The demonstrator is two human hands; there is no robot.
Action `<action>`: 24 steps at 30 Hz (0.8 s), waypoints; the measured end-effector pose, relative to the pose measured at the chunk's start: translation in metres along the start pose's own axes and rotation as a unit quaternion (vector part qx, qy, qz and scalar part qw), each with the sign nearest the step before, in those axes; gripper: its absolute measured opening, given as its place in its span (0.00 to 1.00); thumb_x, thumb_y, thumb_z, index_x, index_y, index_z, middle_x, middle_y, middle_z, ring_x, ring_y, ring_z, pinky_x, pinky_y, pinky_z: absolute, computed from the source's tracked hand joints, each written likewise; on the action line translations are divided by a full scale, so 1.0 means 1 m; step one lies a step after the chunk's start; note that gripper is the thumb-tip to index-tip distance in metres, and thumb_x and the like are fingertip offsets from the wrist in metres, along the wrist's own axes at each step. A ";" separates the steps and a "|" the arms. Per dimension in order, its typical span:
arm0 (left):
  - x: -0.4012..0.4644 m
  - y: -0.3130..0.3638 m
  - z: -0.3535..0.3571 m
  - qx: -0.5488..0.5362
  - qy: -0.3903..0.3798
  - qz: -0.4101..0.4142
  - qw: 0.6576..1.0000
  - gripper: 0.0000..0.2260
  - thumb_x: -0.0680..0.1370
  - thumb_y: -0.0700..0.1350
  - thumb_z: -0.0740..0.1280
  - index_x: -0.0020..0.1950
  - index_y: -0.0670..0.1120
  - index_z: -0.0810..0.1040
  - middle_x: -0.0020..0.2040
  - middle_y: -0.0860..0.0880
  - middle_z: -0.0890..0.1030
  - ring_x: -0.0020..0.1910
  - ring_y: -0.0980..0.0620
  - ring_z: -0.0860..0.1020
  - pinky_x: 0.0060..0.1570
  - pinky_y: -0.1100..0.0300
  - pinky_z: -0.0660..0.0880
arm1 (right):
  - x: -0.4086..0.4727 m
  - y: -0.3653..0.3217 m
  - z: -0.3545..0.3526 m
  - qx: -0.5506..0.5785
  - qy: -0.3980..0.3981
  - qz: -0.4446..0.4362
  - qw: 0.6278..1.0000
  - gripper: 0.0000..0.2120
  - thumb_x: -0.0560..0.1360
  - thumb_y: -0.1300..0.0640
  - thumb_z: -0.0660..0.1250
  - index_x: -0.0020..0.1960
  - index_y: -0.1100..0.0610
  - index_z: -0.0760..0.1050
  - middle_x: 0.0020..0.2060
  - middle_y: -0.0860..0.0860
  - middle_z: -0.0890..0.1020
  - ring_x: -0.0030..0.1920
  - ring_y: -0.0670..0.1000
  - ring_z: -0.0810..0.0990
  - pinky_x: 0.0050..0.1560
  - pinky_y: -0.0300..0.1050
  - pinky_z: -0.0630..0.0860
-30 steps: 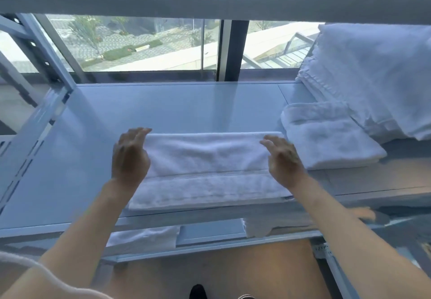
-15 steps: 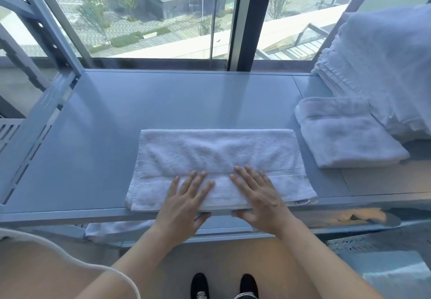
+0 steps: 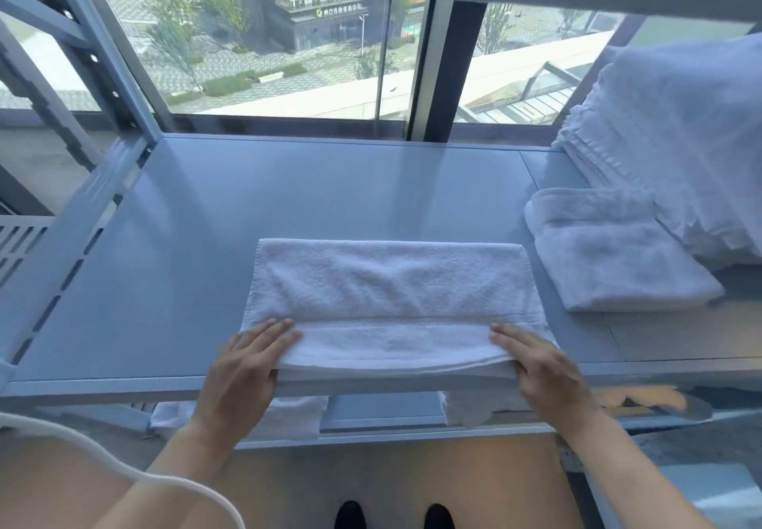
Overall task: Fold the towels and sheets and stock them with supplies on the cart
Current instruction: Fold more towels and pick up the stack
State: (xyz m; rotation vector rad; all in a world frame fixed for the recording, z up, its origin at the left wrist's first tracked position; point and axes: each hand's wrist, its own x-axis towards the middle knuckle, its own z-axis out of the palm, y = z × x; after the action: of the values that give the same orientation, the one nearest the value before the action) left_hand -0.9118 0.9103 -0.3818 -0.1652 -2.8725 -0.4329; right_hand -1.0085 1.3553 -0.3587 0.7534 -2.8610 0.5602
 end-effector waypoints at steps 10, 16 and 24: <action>0.141 -0.013 -0.087 0.003 0.062 -0.009 0.998 0.22 0.74 0.29 0.65 0.62 0.46 0.84 0.60 0.45 0.85 0.58 0.39 0.82 0.54 0.45 0.78 | 0.111 0.011 -0.069 -0.078 0.091 0.080 0.990 0.15 0.74 0.68 0.69 0.57 0.54 0.84 0.49 0.56 0.87 0.48 0.63 0.85 0.45 0.53 0.79; 0.177 -0.018 -0.131 -0.003 0.196 0.025 0.980 0.21 0.77 0.33 0.61 0.66 0.46 0.81 0.63 0.45 0.83 0.62 0.41 0.79 0.61 0.46 0.77 | 0.137 -0.001 -0.105 -0.060 0.227 0.030 0.972 0.24 0.71 0.72 0.63 0.62 0.56 0.82 0.56 0.56 0.86 0.55 0.61 0.83 0.54 0.56 0.80; 0.028 -0.020 -0.019 -0.019 0.060 0.029 0.998 0.27 0.69 0.30 0.60 0.66 0.43 0.83 0.69 0.45 0.79 0.68 0.38 0.78 0.63 0.41 0.75 | 0.009 0.016 -0.012 -0.041 0.050 0.019 0.998 0.36 0.62 0.84 0.66 0.65 0.61 0.82 0.64 0.57 0.82 0.67 0.63 0.79 0.63 0.63 0.76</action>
State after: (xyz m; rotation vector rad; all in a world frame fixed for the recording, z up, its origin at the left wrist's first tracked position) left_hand -0.9383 0.8878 -0.3627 -0.2222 -2.7358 -0.4706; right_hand -1.0239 1.3687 -0.3503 0.6396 -2.7935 0.4674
